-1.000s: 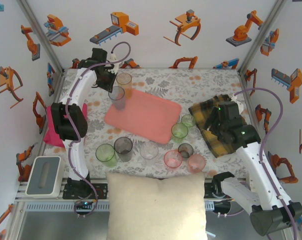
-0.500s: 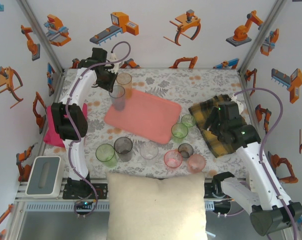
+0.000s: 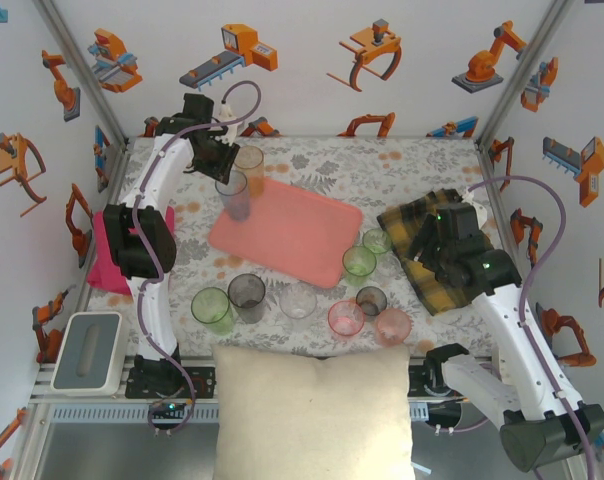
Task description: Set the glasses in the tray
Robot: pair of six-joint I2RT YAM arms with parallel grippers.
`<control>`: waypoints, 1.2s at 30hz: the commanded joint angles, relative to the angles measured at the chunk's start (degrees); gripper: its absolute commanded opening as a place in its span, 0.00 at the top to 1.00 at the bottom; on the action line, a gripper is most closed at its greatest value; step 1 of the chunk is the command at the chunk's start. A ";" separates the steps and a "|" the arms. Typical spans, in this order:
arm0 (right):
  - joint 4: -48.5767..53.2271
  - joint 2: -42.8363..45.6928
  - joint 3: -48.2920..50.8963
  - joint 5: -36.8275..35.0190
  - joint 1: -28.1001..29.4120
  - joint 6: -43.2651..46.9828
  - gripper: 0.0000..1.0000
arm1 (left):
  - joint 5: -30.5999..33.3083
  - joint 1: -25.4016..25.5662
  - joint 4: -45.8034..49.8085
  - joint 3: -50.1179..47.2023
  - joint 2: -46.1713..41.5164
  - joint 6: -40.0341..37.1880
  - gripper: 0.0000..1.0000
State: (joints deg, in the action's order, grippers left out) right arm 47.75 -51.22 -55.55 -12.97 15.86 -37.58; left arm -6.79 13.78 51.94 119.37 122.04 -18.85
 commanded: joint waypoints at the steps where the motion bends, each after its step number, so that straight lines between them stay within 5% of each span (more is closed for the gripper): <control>1: 0.60 0.59 0.00 -0.77 0.33 -0.54 0.32 | 0.59 -0.25 1.48 1.83 -2.19 -1.10 0.49; 11: 0.16 0.74 0.53 -0.89 0.40 -0.55 0.32 | 0.88 -0.25 3.28 2.21 -7.59 -0.97 0.25; 18: -0.14 0.50 0.66 -1.18 0.40 -0.21 0.32 | -0.43 -0.14 7.26 0.44 -15.00 -1.77 0.18; 23: -0.63 0.25 0.79 -1.24 0.40 0.06 0.32 | -7.90 -0.01 15.32 -4.00 -23.59 -6.95 0.16; 27: -1.31 -0.36 1.02 -1.05 0.40 0.12 0.32 | -13.78 0.32 22.71 -11.09 -30.92 -12.64 0.15; 36: -2.83 -2.98 -0.24 0.38 0.40 -0.39 0.32 | -14.17 2.65 23.19 -35.44 -45.99 -15.14 0.20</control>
State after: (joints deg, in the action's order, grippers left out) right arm 46.17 -53.91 -55.44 -12.73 15.86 -37.56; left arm -19.18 15.33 72.77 87.88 78.28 -31.44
